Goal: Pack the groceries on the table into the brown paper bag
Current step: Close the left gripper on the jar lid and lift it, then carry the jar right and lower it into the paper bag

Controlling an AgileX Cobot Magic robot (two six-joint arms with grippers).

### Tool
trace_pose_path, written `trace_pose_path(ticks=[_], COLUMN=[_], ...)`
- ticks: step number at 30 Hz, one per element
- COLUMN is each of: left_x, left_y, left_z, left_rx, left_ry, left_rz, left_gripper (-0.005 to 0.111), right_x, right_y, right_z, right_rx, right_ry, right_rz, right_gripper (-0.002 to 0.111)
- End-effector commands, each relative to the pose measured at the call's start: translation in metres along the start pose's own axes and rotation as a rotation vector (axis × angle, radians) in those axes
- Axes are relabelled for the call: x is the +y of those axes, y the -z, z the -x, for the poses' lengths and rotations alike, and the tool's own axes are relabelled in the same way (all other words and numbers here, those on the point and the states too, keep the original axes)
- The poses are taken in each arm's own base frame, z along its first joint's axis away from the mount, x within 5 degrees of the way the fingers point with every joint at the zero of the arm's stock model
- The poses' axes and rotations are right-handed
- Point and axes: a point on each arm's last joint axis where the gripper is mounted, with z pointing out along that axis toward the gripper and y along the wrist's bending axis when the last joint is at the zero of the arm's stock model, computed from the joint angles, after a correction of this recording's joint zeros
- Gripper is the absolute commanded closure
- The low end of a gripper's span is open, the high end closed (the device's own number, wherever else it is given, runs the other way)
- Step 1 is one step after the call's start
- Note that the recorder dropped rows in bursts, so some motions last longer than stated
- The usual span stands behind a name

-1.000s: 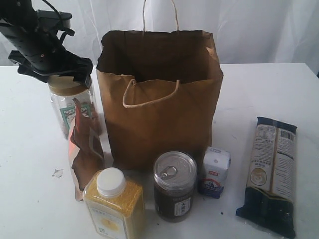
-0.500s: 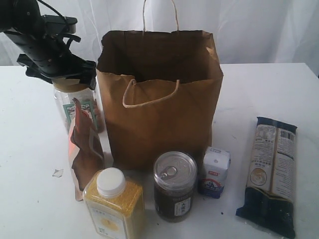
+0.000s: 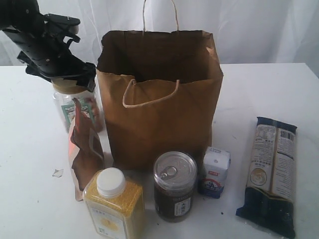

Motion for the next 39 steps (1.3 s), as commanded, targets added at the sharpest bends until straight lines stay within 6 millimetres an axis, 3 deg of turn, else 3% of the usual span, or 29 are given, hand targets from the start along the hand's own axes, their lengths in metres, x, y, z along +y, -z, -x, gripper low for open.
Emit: trace_pose_path(ticks=[1, 6, 11, 12, 16, 19, 25, 27, 30, 39], left_x=[0.008, 0.012, 0.013, 0.013, 0.010, -0.001, -0.018, -0.021, -0.029, -0.057], left_y=[0.038, 0.083, 0.145, 0.168, 0.223, 0.275, 0.324, 0.332, 0.326, 0.285], left_z=[-0.002, -0.005, -0.015, -0.020, -0.037, -0.051, -0.052, -0.049, -0.039, -0.001], left_rx=[-0.010, -0.063, -0.153, -0.195, -0.316, -0.441, -0.553, -0.582, -0.591, -0.627], left_ry=[-0.059, -0.062, -0.050, -0.042, -0.018, -0.058, -0.145, -0.147, -0.196, -0.300], left_rz=[0.070, 0.098, 0.113, 0.112, 0.074, -0.036, -0.214, -0.254, -0.333, -0.445], left_gripper=[0.107, 0.107, 0.107, 0.107, 0.107, 0.107, 0.107, 0.107, 0.107, 0.107], right_x=[0.000, 0.000, 0.000, 0.000, 0.000, 0.000, 0.000, 0.000, 0.000, 0.000], right_y=[0.000, 0.000, 0.000, 0.000, 0.000, 0.000, 0.000, 0.000, 0.000, 0.000], right_z=[-0.001, -0.001, -0.001, -0.001, -0.001, -0.001, -0.001, -0.001, -0.001, -0.001], right_rx=[-0.006, -0.006, -0.006, -0.006, -0.006, -0.006, -0.006, -0.006, -0.006, -0.006], right_ry=[0.006, 0.006, 0.006, 0.006, 0.006, 0.006, 0.006, 0.006, 0.006, 0.006], right_rz=[0.000, 0.000, 0.000, 0.000, 0.000, 0.000, 0.000, 0.000, 0.000, 0.000], right_gripper=[0.108, 0.108, 0.108, 0.108, 0.108, 0.108, 0.108, 0.108, 0.108, 0.108])
